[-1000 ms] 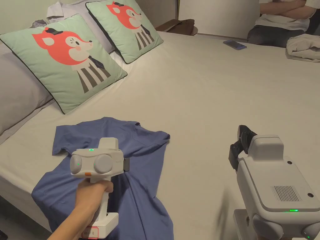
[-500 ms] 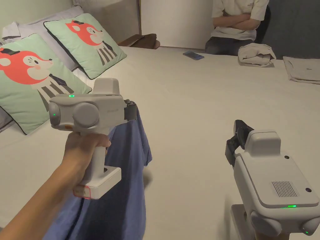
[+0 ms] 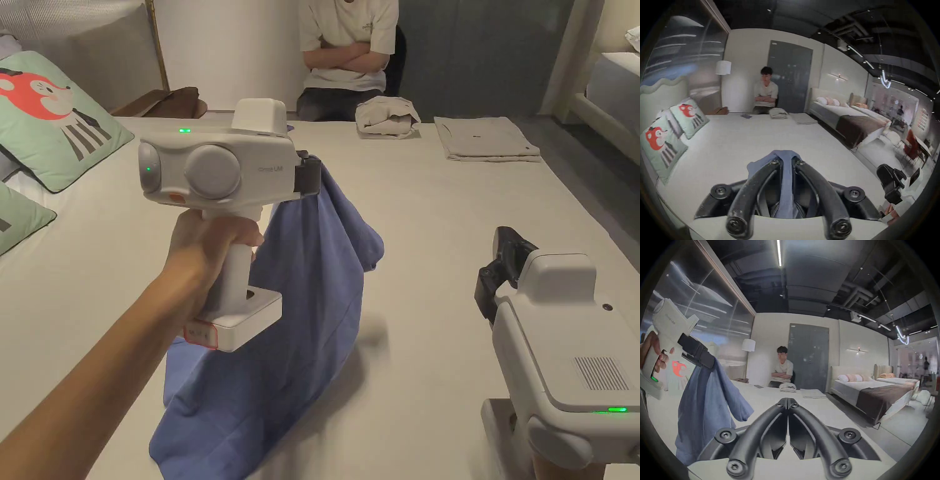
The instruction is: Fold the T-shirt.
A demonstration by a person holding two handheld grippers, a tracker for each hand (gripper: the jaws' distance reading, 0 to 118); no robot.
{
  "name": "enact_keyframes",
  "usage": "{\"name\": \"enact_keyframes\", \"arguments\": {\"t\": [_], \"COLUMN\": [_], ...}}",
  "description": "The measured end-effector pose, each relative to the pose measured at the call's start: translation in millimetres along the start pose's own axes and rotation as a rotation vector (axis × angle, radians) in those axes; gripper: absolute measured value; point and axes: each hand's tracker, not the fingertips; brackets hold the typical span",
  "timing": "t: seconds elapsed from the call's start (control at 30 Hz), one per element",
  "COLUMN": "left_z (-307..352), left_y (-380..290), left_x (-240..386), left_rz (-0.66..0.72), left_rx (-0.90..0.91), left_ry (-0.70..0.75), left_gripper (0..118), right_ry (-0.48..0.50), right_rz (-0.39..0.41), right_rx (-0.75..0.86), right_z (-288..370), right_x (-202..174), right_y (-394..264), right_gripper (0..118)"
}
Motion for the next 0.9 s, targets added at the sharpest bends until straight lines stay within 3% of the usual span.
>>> {"name": "enact_keyframes", "arguments": {"t": [0.4, 0.5, 0.63, 0.77, 0.8, 0.83, 0.87, 0.9], "left_z": [-106.9, -113.1, -133.7, -115.9, -113.2, -104.0, -96.1, -88.8], "left_y": [-158.9, -195.7, -235.0, -229.8, -225.4, -216.4, -210.7, -205.2], "left_x": [33.7, 33.7, 26.6, 30.6, 32.8, 35.4, 37.0, 38.3], "left_rz": [0.041, 0.116, 0.037, 0.127, 0.121, 0.116, 0.099, 0.092], "left_rx": [-0.362, -0.454, -0.564, -0.553, -0.555, -0.540, -0.506, -0.466], "left_ry": [-0.174, -0.140, -0.034, -0.042, -0.043, -0.048, -0.059, -0.060], "left_gripper": [3, 3, 3, 4, 9, 24, 49, 87], "right_ry": [-0.077, -0.076, -0.072, -0.070, -0.069, -0.068, -0.068, -0.067], "right_rz": [-0.006, -0.008, -0.008, -0.006, -0.007, -0.006, -0.005, -0.006], "right_rx": [-0.070, -0.088, -0.103, -0.113, -0.114, -0.114, -0.114, -0.111], "right_z": [9.7, 10.2, 9.8, 9.7, 9.8, 9.8, 10.0, 10.5], "right_x": [27.5, 26.1, 24.4, 23.0, 22.9, 22.1, 20.8, 20.0], "right_y": [-26.6, -32.4, -38.6, -40.3, -40.6, -40.2, -39.2, -38.2], "right_gripper": [0, 0, 0, 0, 0, 0, 0, 0]}}
